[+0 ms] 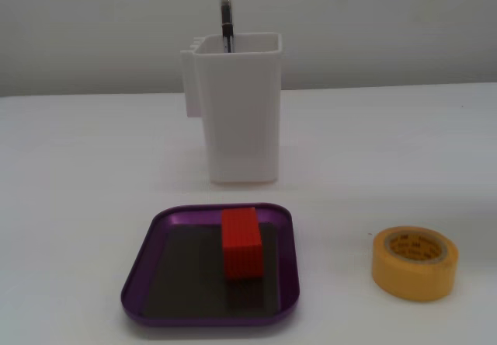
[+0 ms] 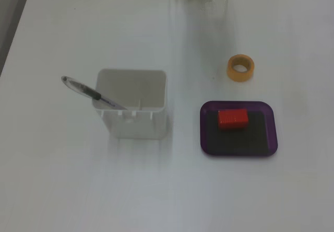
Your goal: Pick up the red cube and place it in the box.
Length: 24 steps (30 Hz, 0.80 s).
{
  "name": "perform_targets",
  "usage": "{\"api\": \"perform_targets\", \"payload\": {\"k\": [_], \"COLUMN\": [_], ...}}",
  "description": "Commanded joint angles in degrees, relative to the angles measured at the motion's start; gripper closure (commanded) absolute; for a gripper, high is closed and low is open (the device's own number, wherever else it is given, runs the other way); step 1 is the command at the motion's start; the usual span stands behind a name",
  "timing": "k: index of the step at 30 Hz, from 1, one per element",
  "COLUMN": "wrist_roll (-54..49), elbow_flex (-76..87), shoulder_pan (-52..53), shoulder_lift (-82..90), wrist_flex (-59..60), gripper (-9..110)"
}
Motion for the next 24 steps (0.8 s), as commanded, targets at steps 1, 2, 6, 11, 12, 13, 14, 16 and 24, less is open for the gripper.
{"api": "perform_targets", "payload": {"k": [1, 2, 6, 11, 12, 13, 14, 16, 24], "wrist_roll": [-0.53, -0.53, -0.62, -0.35, 0.0, 0.26, 0.26, 0.35, 0.26], "elbow_flex": [17.4, 22.5, 42.01, 60.73, 63.81, 66.8, 69.96, 76.29, 94.04], "shoulder_pan": [2.64, 3.69, 6.24, 5.89, 5.8, 5.71, 5.62, 5.62, 5.62], "shoulder_lift": [12.22, 15.64, 29.97, 48.16, 51.68, 55.2, 58.54, 64.95, 85.08], "wrist_flex": [-5.98, -8.17, -15.64, -22.32, -23.29, -24.08, -25.14, -27.25, -28.21], "gripper": [86, 86, 86, 86, 86, 86, 86, 86, 86]}}
